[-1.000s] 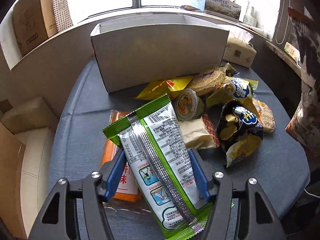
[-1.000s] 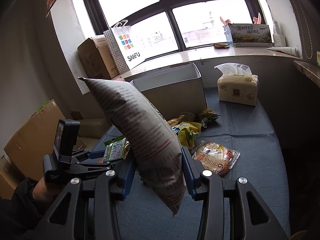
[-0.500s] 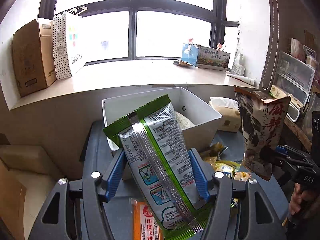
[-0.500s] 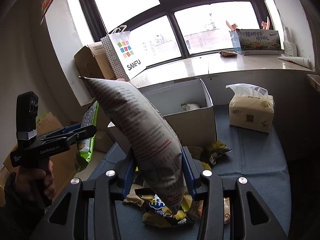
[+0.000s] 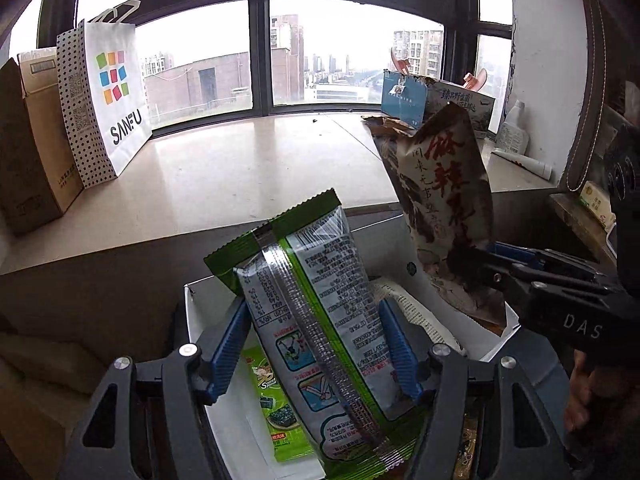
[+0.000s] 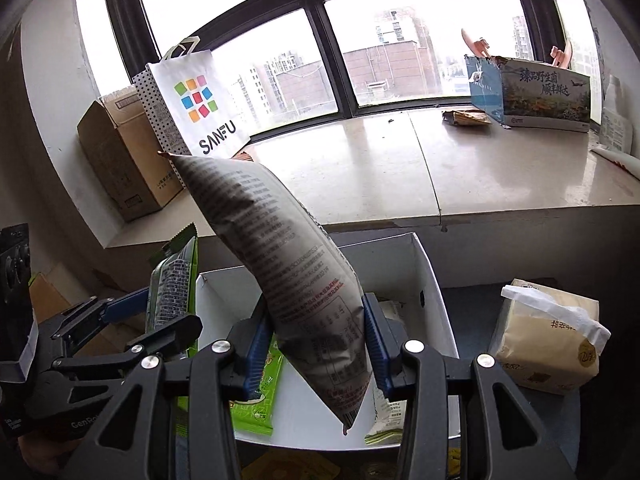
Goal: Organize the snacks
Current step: 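Lower both held bags into the white box and open both tools, then move both tools back over the remaining snacks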
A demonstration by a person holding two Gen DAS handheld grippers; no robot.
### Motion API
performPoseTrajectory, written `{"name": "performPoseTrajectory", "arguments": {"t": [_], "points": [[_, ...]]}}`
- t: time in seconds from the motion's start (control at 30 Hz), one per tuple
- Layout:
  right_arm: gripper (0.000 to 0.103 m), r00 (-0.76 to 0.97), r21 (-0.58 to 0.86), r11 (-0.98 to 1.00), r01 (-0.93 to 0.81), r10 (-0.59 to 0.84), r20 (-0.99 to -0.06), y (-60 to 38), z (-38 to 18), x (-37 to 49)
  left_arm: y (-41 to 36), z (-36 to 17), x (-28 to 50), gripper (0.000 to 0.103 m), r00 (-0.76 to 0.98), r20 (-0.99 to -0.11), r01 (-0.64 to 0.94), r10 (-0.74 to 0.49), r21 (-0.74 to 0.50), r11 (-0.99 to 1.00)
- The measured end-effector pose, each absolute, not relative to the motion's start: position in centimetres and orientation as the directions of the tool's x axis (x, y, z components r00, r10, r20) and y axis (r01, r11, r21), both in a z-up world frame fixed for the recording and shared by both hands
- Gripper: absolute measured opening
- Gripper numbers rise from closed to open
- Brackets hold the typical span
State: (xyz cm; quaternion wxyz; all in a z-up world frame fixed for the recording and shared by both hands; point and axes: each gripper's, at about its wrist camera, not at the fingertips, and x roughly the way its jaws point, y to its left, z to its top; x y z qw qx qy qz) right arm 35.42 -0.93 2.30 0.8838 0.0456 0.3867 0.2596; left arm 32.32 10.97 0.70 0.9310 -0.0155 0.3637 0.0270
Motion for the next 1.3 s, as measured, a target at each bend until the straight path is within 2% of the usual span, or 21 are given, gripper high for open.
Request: {"name": "performPoseTrajectory", "arguments": {"t": [0.03, 0.07, 0.1, 0.17, 0.2, 0.33, 0.47, 0.57, 0.83, 1.0, 1.2, 1.3], "points": [[0.049, 0.554, 0.289, 0.865, -0.411, 0.489, -0.674, -0.6, 1.8, 36.1, 11.2, 0.3, 32.8, 0.078, 0.73, -0.681, -0.073, 0.057, 0.005, 0.997], [0.055, 0.543, 0.294, 0.868, -0.4, 0.482, -0.688, -0.3, 1.3, 36.6, 11.4, 0.0, 33.4, 0.081, 0.722, -0.688, -0.081, 0.071, 0.017, 0.997], [0.077, 0.531, 0.302, 0.871, -0.388, 0.479, -0.699, -0.3, 0.8, 37.0, 11.6, -0.6, 33.7, 0.09, 0.706, -0.704, -0.089, 0.083, 0.029, 0.996], [0.103, 0.53, 0.322, 0.872, -0.368, 0.482, -0.698, -0.4, 0.2, 37.3, 12.0, -1.2, 33.9, 0.098, 0.69, -0.717, -0.101, 0.101, 0.043, 0.994], [0.103, 0.54, 0.323, 0.873, -0.364, 0.481, -0.691, -0.5, 0.2, 37.2, 12.2, -1.3, 33.7, 0.103, 0.689, -0.715, -0.112, 0.118, 0.055, 0.992], [0.103, 0.532, 0.308, 0.876, -0.37, 0.472, -0.703, -0.6, 0.0, 36.6, 13.2, -1.5, 32.5, 0.103, 0.676, -0.73, -0.134, 0.096, 0.006, 0.991], [0.103, 0.563, 0.34, 0.864, -0.371, 0.501, -0.657, -1.9, 1.2, 35.0, 13.1, -0.5, 30.0, 0.103, 0.703, -0.708, -0.131, 0.068, -0.035, 0.991], [0.103, 0.572, 0.37, 0.842, -0.393, 0.539, -0.618, -3.1, 2.5, 32.9, 12.2, 0.9, 26.8, 0.103, 0.741, -0.67, -0.105, 0.031, -0.07, 0.992], [0.103, 0.61, 0.271, 0.804, -0.53, 0.583, -0.537, -5.8, 5.2, 23.8, 9.1, 3.2, 15.5, 0.103, 0.839, -0.541, -0.044, -0.062, -0.182, 0.982], [0.103, 0.603, 0.267, 0.759, -0.593, 0.639, -0.478, -8.3, 6.2, 17.4, 6.8, 3.3, 8.5, 0.103, 0.869, -0.486, -0.023, -0.094, -0.229, 0.973], [0.103, 0.657, 0.178, 0.76, -0.625, 0.635, -0.405, -11.1, 6.4, 9.3, 4.1, 2.6, 2.2, 0.103, 0.871, -0.483, -0.031, -0.089, -0.236, 0.971], [0.103, 0.669, 0.165, 0.777, -0.607, 0.612, -0.421, -12.3, 5.5, 6.5, 2.8, 2.0, 0.5, 0.103, 0.864, -0.494, -0.018, -0.095, -0.22, 0.975]]}}
